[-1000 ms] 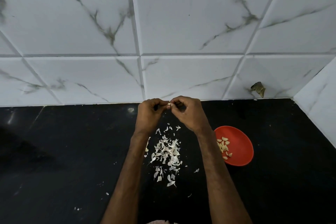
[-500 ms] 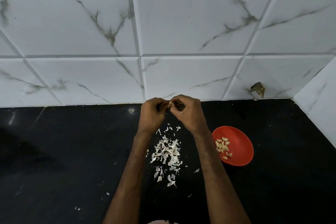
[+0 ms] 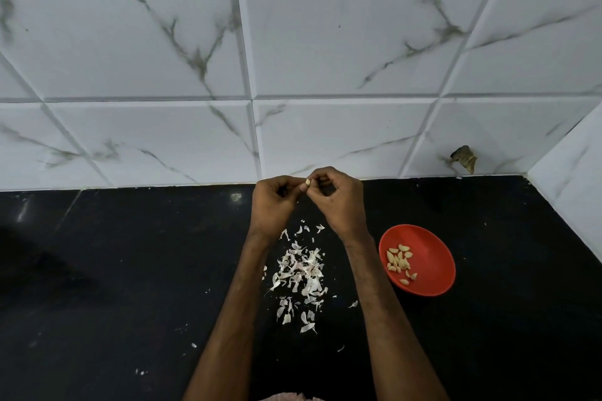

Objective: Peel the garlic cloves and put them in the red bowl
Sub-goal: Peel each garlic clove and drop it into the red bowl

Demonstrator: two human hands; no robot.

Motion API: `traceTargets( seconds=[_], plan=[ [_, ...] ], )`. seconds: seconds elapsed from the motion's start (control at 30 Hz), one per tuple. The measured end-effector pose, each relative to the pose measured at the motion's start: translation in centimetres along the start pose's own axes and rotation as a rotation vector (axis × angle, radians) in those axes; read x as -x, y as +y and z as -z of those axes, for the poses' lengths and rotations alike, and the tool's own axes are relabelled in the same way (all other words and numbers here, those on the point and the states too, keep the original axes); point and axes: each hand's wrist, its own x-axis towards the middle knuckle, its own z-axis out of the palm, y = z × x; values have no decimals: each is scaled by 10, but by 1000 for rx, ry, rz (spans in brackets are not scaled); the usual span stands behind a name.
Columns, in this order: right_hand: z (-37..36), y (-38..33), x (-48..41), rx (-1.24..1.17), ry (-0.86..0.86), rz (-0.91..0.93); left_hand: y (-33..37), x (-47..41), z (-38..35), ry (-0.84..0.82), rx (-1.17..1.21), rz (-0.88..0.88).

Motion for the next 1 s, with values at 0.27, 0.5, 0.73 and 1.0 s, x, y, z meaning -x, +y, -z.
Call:
traceTargets(
  seconds=[0.27, 0.5, 0.73, 1.0],
  plan=[
    [6, -2, -4, -185, -109, -110, 0, 1, 3, 10, 148, 64],
    [9, 5, -8, -119, -153, -37, -5, -3, 10, -36, 37, 88],
    [12, 3, -9, -166, -255, -95, -3, 0, 10, -151, 31, 50],
    [18, 6, -10, -49, -321, -58, 0, 3, 6, -207, 7, 33]
  ],
)
